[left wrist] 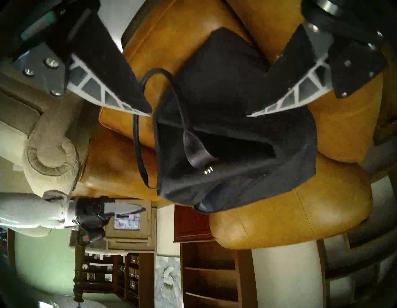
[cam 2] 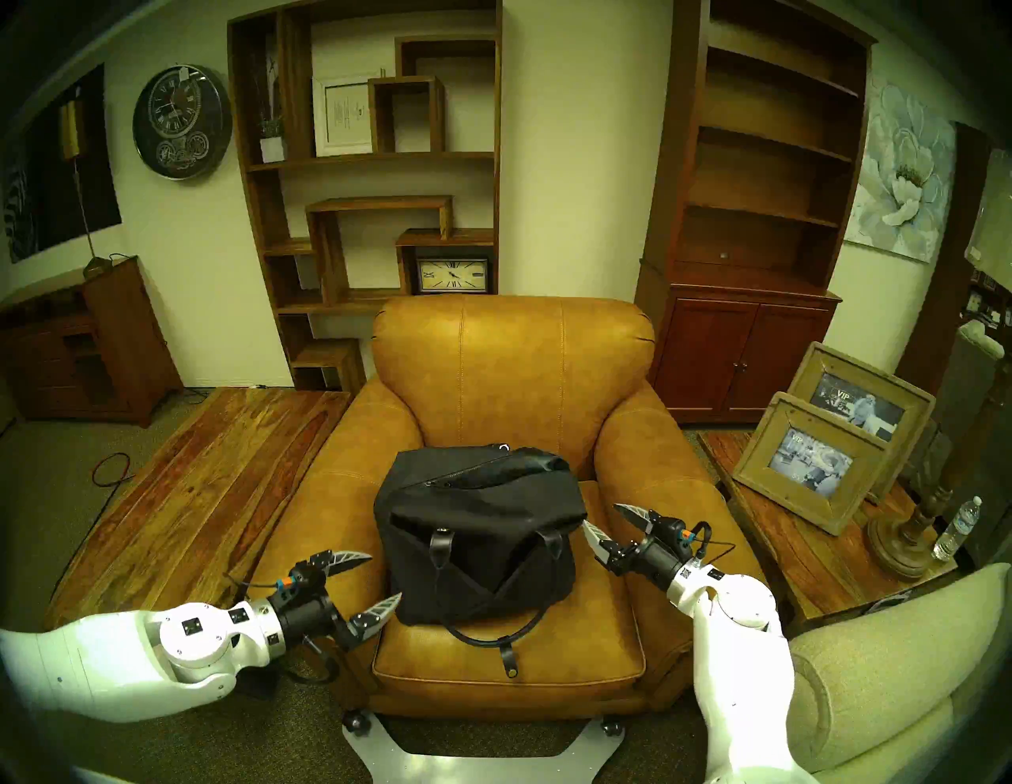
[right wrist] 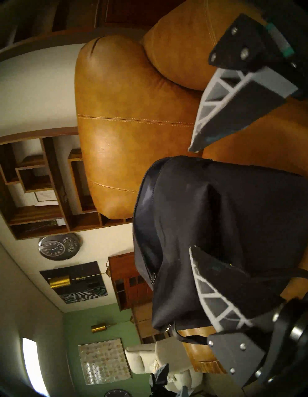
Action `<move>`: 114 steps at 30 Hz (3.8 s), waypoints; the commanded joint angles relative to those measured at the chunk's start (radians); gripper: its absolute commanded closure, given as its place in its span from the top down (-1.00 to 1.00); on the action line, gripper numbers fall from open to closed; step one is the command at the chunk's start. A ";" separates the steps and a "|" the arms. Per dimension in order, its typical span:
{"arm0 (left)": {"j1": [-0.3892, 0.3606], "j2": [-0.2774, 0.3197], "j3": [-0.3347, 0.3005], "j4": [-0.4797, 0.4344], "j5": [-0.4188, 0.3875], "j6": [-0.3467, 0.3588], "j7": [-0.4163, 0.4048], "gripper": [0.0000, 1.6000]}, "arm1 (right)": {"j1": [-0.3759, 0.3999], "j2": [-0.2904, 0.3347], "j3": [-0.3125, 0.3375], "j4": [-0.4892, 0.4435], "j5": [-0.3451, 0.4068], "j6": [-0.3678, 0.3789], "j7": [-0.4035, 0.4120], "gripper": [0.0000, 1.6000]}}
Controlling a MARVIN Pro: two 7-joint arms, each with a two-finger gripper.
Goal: Open a bag with a zipper
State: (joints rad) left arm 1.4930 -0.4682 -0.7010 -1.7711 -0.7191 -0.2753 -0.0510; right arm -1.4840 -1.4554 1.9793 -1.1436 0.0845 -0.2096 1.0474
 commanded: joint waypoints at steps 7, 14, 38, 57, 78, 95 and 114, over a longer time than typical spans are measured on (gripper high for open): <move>-0.173 -0.144 -0.061 -0.006 0.049 0.115 0.011 1.00 | -0.120 -0.105 0.057 -0.176 0.080 -0.120 0.010 1.00; -0.247 -0.237 -0.040 0.038 0.093 0.220 0.020 1.00 | -0.169 -0.150 0.081 -0.244 0.104 -0.166 0.011 1.00; -0.477 -0.496 0.083 0.298 0.265 0.554 0.047 1.00 | -0.304 -0.196 0.093 -0.427 0.145 -0.297 0.011 1.00; -0.664 -0.715 0.170 0.569 0.387 0.727 0.036 1.00 | -0.396 -0.226 0.062 -0.526 0.158 -0.370 -0.068 1.00; -0.635 -0.652 0.056 0.491 0.247 0.811 -0.057 1.00 | -0.445 -0.245 0.024 -0.579 0.098 -0.395 -0.203 1.00; -0.708 -0.775 0.029 0.687 0.148 0.976 -0.077 1.00 | -0.447 -0.247 0.022 -0.582 0.089 -0.395 -0.216 1.00; -0.664 -0.751 0.044 0.557 0.215 1.173 0.152 1.00 | -0.448 -0.247 0.021 -0.583 0.089 -0.395 -0.217 1.00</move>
State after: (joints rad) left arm 0.8110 -1.2130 -0.6428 -1.1612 -0.5174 0.8486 0.0195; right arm -1.9365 -1.7039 2.0045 -1.7043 0.1690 -0.5985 0.8262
